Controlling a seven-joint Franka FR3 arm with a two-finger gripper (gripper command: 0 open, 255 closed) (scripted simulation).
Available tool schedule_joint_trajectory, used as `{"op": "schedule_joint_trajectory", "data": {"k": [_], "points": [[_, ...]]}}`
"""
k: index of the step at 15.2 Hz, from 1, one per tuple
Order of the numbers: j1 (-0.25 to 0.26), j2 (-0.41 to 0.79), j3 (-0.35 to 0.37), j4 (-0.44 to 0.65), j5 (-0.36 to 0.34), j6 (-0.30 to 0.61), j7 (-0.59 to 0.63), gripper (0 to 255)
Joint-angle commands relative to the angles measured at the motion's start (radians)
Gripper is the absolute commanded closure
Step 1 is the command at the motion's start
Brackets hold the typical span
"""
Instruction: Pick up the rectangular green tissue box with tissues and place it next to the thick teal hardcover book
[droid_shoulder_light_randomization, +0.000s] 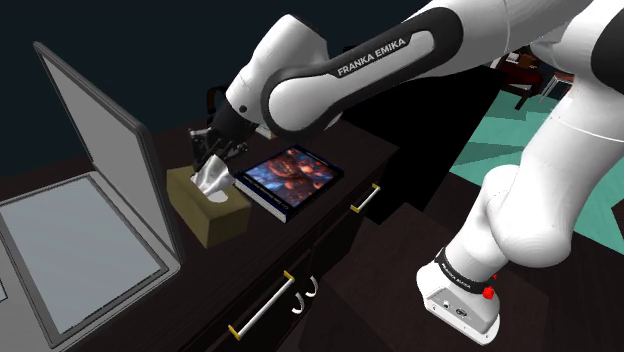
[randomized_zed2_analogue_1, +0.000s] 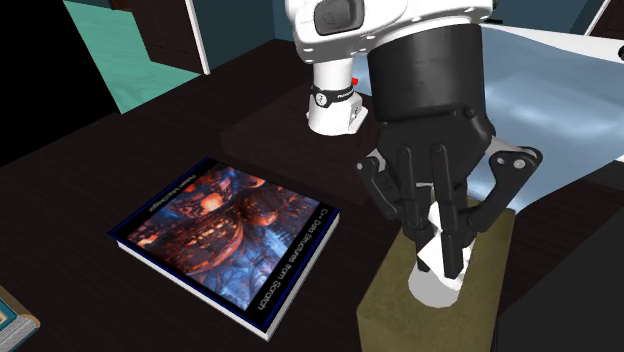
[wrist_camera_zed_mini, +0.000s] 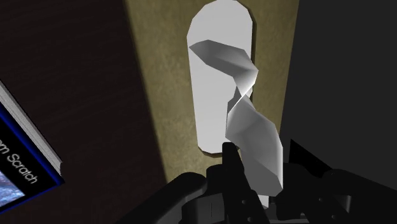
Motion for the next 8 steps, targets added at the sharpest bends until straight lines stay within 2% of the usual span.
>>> {"op": "schedule_joint_trajectory", "data": {"k": [1, 8], "points": [[0.000, -0.012, -0.002, 0.012, -0.010, -0.023, 0.013, 255], [-0.005, -0.057, -0.008, 0.057, -0.037, -0.112, 0.047, 255]]}}
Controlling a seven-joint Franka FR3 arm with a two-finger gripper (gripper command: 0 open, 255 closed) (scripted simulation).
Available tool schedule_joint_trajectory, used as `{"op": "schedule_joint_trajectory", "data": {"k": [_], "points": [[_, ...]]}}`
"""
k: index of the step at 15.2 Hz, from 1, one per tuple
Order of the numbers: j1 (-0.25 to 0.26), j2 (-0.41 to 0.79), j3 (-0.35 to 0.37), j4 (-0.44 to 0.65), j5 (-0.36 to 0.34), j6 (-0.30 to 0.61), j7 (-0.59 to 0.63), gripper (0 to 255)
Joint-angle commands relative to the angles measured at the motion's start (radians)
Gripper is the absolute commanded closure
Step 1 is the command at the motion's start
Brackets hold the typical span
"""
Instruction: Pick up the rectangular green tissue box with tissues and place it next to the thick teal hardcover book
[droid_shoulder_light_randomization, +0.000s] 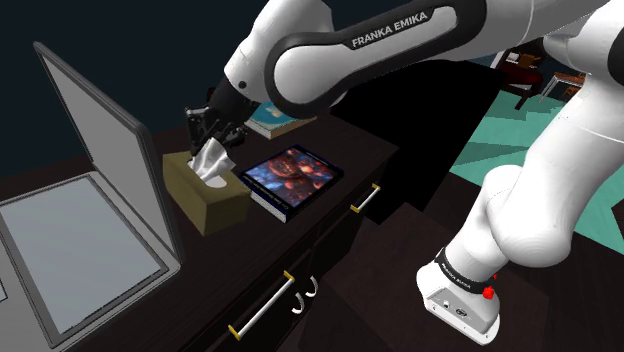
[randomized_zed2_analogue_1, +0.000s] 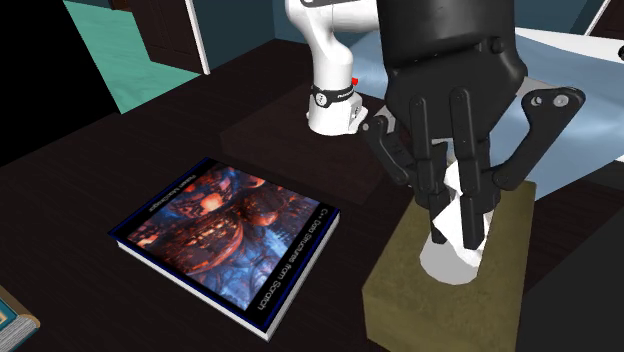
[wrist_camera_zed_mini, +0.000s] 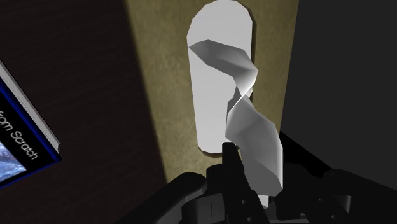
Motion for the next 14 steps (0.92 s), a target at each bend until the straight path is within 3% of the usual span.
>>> {"op": "schedule_joint_trajectory", "data": {"k": [1, 14], "points": [[-0.001, -0.011, -0.001, 0.016, -0.009, -0.027, 0.012, 255], [-0.010, -0.064, -0.009, 0.133, -0.047, -0.194, 0.062, 255]]}}
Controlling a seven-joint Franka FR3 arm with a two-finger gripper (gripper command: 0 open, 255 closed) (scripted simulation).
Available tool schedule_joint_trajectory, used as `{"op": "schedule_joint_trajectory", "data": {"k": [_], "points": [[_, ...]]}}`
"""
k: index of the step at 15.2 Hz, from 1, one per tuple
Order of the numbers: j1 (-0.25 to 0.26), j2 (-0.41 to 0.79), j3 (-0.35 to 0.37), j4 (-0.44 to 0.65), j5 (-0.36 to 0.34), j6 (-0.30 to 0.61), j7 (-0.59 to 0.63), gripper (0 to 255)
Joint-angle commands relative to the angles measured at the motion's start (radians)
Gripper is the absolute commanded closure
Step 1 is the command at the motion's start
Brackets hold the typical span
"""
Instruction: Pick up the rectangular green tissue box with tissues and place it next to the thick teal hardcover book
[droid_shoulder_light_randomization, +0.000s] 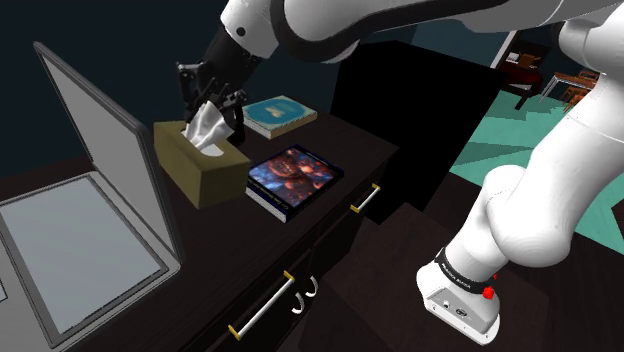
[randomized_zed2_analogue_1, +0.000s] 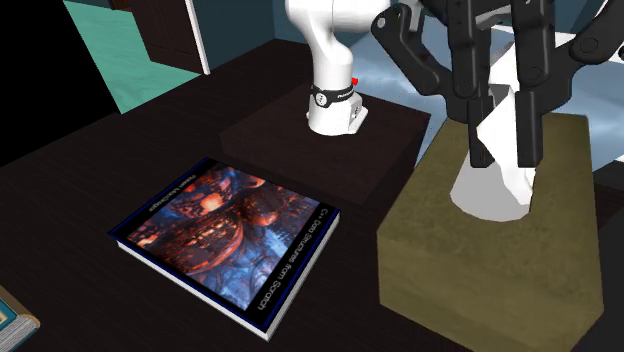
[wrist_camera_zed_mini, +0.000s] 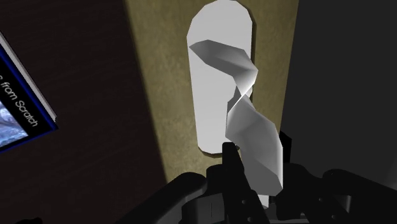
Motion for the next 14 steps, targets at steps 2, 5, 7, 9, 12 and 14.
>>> {"op": "schedule_joint_trajectory", "data": {"k": [2, 5, 7, 9, 12, 14], "points": [[-0.002, -0.010, -0.001, 0.030, -0.008, -0.039, 0.013, 255], [-0.004, -0.016, -0.002, 0.064, -0.016, -0.078, 0.023, 255], [-0.004, -0.018, -0.003, 0.077, -0.019, -0.094, 0.027, 255], [-0.020, -0.054, -0.031, 0.041, 0.022, -0.104, -0.038, 255], [-0.043, -0.100, -0.077, -0.005, 0.073, -0.125, -0.131, 255], [-0.057, -0.127, -0.109, -0.029, 0.101, -0.142, -0.190, 255]]}}
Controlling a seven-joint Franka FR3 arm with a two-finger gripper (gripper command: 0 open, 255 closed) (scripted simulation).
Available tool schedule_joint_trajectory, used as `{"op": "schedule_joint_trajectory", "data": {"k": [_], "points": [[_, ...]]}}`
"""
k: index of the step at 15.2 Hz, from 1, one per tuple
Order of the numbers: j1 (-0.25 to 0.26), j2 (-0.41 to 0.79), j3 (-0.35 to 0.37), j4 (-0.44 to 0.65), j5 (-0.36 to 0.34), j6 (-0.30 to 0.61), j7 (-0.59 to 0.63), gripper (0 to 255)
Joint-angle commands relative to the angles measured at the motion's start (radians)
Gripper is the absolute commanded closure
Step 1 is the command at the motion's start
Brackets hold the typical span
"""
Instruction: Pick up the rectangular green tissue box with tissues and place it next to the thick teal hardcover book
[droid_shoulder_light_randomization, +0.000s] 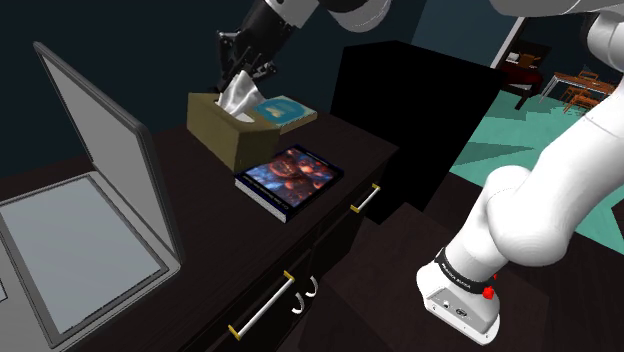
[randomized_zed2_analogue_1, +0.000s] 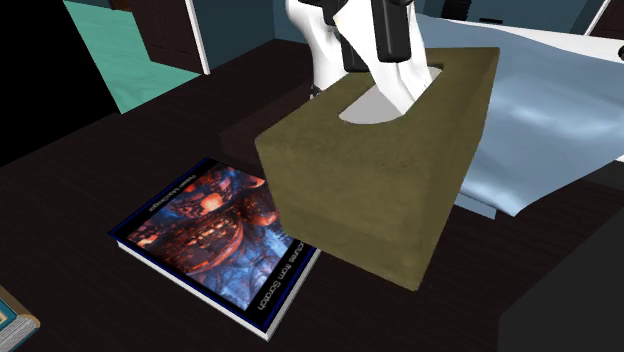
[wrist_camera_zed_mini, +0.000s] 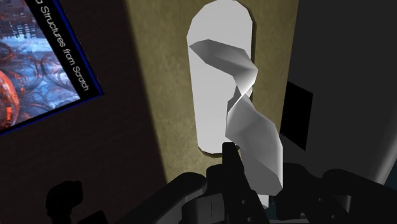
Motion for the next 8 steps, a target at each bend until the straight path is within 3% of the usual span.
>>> {"op": "schedule_joint_trajectory", "data": {"k": [1, 8], "points": [[-0.013, -0.030, -0.033, -0.032, 0.030, -0.013, -0.063, 255], [-0.063, -0.085, -0.155, -0.074, 0.089, -0.089, -0.251, 255]]}}
